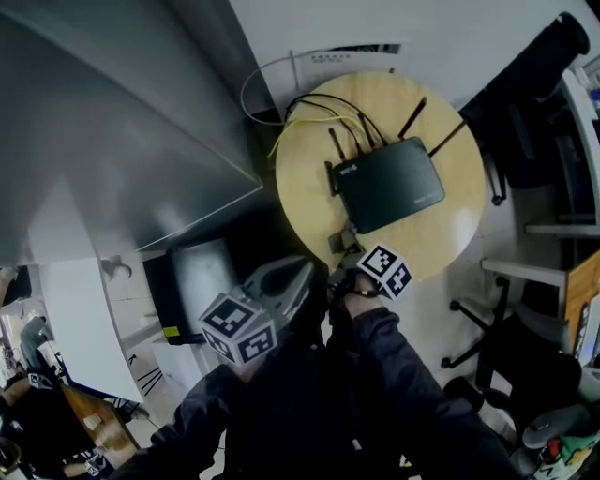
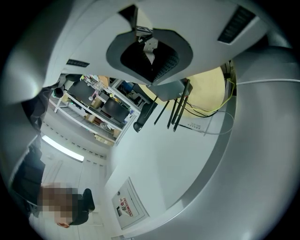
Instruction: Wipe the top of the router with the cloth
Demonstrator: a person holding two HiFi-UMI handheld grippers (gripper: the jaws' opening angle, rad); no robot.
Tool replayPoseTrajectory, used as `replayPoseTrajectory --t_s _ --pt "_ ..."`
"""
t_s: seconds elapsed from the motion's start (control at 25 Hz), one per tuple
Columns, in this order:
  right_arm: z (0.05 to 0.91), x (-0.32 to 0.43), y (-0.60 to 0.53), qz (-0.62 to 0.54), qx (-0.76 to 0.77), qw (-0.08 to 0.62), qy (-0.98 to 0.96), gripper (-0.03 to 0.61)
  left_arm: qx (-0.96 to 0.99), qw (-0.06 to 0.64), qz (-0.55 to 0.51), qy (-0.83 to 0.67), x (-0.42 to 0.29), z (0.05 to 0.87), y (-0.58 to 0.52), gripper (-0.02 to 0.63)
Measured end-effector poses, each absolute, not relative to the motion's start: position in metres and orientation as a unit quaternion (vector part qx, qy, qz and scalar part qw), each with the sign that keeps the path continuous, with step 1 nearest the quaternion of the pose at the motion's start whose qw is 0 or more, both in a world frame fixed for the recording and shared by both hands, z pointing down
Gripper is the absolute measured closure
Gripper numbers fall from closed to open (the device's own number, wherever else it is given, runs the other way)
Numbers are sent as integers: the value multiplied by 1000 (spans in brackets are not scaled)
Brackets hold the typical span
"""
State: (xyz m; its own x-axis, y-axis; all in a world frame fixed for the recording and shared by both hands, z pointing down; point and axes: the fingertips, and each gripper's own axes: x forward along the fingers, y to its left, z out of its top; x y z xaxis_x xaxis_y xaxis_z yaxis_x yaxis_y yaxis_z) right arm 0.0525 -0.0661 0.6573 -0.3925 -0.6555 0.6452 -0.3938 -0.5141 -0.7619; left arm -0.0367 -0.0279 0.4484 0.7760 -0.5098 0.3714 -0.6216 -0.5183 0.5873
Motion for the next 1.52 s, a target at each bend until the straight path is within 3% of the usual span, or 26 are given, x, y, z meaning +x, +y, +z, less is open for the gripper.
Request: replayPoseTrajectory --t_s 0.12,0.36,0.72,1.0,1.52 --pt "653 60 -55 -678 -526 67 509 511 869 367 72 -324 -30 447 -30 620" --pt "654 69 -51 -615 -437 -97 649 511 868 365 67 -329 -27 449 -32 620" --pt "654 76 -51 -524 -325 -247 747 511 865 367 68 -336 -23 450 -32 621" --pt "657 91 -53 -498 -282 -295 765 511 866 365 67 -335 -13 449 -40 620" --pt "664 202 -94 -476 -305 -335 754 511 867 368 70 -328 9 450 -47 620"
